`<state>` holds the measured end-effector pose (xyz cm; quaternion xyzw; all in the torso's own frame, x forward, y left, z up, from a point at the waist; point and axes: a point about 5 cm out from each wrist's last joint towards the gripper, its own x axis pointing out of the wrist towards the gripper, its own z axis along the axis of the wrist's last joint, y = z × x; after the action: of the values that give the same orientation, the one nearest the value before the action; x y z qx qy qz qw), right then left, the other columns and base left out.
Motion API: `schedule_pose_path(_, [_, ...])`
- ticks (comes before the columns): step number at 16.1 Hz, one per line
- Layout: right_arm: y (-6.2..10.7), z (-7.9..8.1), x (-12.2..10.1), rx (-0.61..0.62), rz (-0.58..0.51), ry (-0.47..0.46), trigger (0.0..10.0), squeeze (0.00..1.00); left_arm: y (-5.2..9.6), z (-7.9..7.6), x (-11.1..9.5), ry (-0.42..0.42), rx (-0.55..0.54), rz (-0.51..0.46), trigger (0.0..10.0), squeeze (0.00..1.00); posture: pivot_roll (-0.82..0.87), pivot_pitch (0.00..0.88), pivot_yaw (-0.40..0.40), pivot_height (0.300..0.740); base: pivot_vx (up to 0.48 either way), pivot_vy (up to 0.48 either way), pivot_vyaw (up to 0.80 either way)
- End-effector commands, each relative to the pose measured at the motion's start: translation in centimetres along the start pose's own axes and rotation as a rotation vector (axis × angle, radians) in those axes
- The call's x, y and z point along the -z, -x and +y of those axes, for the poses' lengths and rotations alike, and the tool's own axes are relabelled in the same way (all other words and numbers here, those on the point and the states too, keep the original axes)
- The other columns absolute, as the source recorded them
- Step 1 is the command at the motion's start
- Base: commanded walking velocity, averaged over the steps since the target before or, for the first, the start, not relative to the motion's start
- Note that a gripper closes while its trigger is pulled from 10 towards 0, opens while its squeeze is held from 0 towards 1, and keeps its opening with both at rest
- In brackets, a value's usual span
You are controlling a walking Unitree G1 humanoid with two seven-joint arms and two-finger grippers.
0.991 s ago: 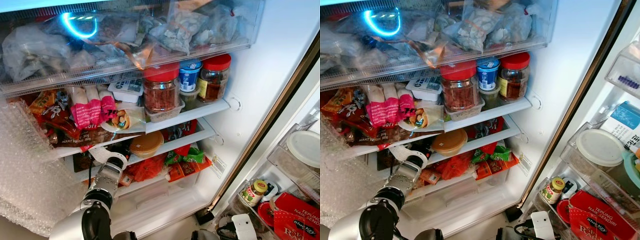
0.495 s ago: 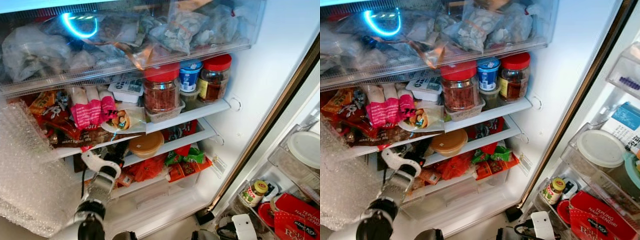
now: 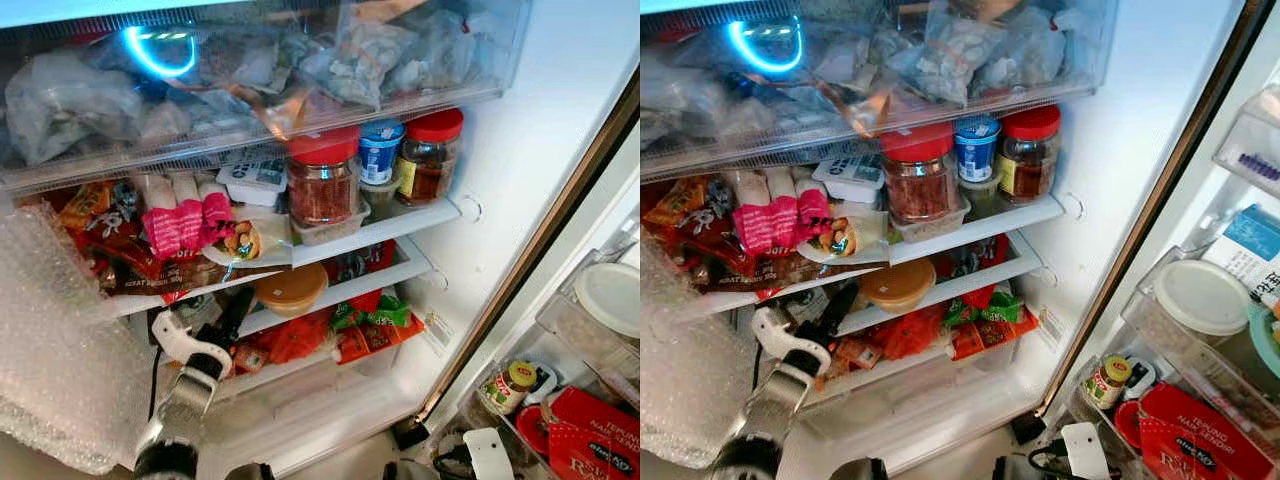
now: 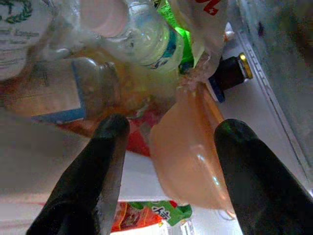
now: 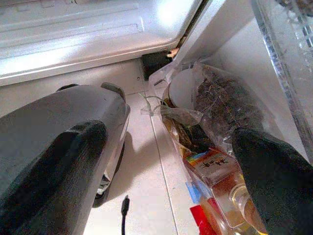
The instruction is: Restocking fridge
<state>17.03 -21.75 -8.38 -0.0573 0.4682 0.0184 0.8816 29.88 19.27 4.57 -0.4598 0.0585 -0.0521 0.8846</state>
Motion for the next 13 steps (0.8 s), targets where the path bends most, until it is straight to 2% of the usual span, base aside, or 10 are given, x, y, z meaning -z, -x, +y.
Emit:
schedule_pose_path(1, [-0.1,0.5,-0.4,-0.016,-0.007,0.009,10.0,0.0,0.2,-0.4,0.0,0.013,0.018,0.005,10.0,0.0,-0.05,0.0,-0.006,0.645,0.0,0.0,0.0])
schedule_pose_path(4, [-0.2,0.5,-0.4,-0.017,-0.008,0.012,10.0,0.0,1.1,-0.8,0.1,0.01,0.033,0.03,10.0,0.0,-0.05,0.0,-0.005,0.645,0.0,0.0,0.0])
schedule_pose_path(5, [-0.2,0.5,-0.4,-0.017,-0.008,0.013,10.0,0.0,1.4,-1.4,0.4,0.052,0.08,0.07,10.0,0.0,-0.05,0.0,-0.004,0.645,0.0,0.0,0.0])
schedule_pose_path(6, [-0.2,0.5,-0.4,-0.018,-0.007,0.016,10.0,0.0,1.7,-2.5,1.3,0.052,0.144,0.151,10.0,0.0,-0.05,0.0,-0.003,0.645,0.0,0.0,0.0])
schedule_pose_path(8, [-0.2,0.6,-0.4,-0.018,-0.007,0.018,10.0,0.0,1.9,-2.7,1.5,0.048,0.14,0.176,10.0,0.0,-0.05,0.0,0.0,0.645,0.0,0.0,0.0])
schedule_pose_path(11, [-0.2,0.6,-0.4,-0.018,-0.007,0.02,10.0,0.0,1.7,-2.8,1.7,0.036,0.126,0.204,10.0,0.0,-0.05,0.0,-0.004,0.645,0.0,0.0,0.0])
schedule_pose_path(13, [-0.2,0.6,-0.5,-0.018,-0.007,0.02,10.0,0.0,0.8,-3.3,1.9,0.045,0.138,0.218,10.0,0.0,-0.05,0.0,-0.011,0.645,0.0,0.0,0.0])
